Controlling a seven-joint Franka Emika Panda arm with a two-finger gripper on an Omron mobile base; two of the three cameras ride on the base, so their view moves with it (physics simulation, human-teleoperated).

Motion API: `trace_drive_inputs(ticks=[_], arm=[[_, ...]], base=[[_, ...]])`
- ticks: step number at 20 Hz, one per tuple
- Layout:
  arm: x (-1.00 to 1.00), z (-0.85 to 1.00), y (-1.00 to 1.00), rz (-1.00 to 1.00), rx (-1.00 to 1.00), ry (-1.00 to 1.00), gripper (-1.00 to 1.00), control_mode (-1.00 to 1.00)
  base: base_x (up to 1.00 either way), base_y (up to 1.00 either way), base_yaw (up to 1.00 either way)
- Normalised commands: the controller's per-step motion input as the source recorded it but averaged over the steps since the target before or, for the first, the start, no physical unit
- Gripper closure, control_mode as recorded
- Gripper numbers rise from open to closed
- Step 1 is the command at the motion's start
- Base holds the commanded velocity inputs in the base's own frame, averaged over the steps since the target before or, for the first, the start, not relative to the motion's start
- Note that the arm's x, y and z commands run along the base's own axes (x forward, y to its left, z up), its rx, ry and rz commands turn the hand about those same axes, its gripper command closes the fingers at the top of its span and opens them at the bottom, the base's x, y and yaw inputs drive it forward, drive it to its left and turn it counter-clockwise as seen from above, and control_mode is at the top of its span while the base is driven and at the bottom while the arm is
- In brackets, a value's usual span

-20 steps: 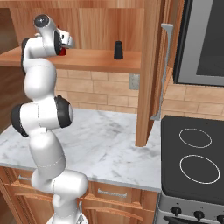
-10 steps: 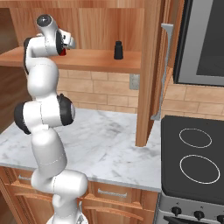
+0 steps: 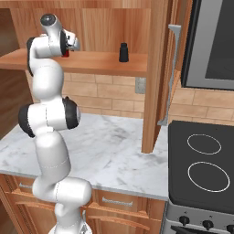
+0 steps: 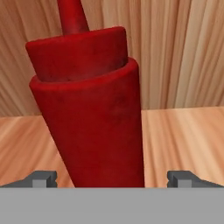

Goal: Move the ketchup and shaker from the cabinet to the dining counter.

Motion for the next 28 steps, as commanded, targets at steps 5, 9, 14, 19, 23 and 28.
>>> trace_drive_inputs(ticks=[5,9,14,19,23,28], arm=[[0.04,0.00,0.02,0.00,0.00,0.00,-1.00,-1.00],[-0.04,0.00,0.08,0.00,0.00,-0.01,1.00,-1.00],[-0.23,0.00,-0.08,0.02,0.00,-0.09,1.00,-1.00],[-0.39,0.00,-0.11,0.03,0.00,-0.11,1.00,-1.00],[-0.63,-0.01,-0.19,0.01,0.00,-0.17,1.00,-1.00],[-0.86,-0.07,-0.26,0.01,0.00,-0.19,1.00,-1.00]], base=[[0.00,0.00,0.00],[0.00,0.00,0.00],[0.00,0.00,0.00],[0.00,0.00,0.00],[0.00,0.00,0.00],[0.00,0.00,0.00]])
